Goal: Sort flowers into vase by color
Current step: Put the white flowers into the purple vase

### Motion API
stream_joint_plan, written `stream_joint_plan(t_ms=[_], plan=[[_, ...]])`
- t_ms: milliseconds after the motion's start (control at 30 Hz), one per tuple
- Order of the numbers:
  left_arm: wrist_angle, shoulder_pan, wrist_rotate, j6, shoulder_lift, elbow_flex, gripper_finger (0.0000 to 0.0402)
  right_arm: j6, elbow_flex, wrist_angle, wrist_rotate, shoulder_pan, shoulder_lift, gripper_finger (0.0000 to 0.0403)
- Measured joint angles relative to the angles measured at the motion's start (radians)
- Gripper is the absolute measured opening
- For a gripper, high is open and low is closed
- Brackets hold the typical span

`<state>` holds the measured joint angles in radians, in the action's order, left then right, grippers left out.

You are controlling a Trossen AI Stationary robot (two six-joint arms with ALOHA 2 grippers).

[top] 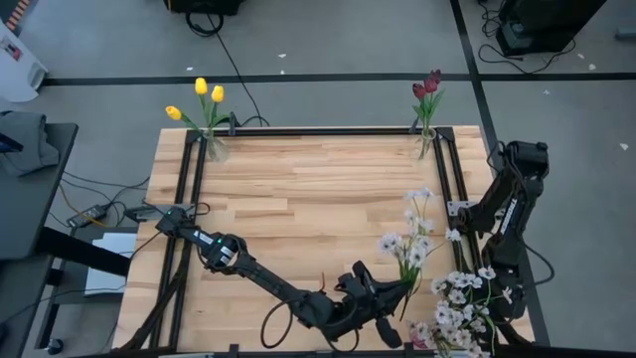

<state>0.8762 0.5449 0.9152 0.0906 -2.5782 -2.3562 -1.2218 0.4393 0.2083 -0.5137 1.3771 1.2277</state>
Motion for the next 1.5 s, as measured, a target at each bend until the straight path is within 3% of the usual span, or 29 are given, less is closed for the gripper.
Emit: stream_joint_plan(t_ms=[300,567,900,1267,1500], plan=[[-0.021,0.0,-0.004,0.025,0.0,0.0,0.0006,-0.036,0.0,0.015,-0.069,0.005,0.04,0.0228],[-0.06,0.0,-0.031,0.059,0.0,0.0,0.0006,0.001,0.0,0.157,-0.089,0.005,0.09,0.0269],[-0.068,0.0,-0.045,0.076,0.0,0.0,0.0007,-0.031,0.0,0.183,-0.134,0.005,0.13,0.0289],[-0.148,-0.003,-0.057,0.204,-0.002,0.0,0.0007,-0.039,0.0,0.179,-0.209,0.004,0.13,0.0289],[-0.188,-0.028,-0.127,0.279,-0.002,0.0,0.0007,-0.043,0.0,0.171,-0.203,0.021,0.13,0.0288]])
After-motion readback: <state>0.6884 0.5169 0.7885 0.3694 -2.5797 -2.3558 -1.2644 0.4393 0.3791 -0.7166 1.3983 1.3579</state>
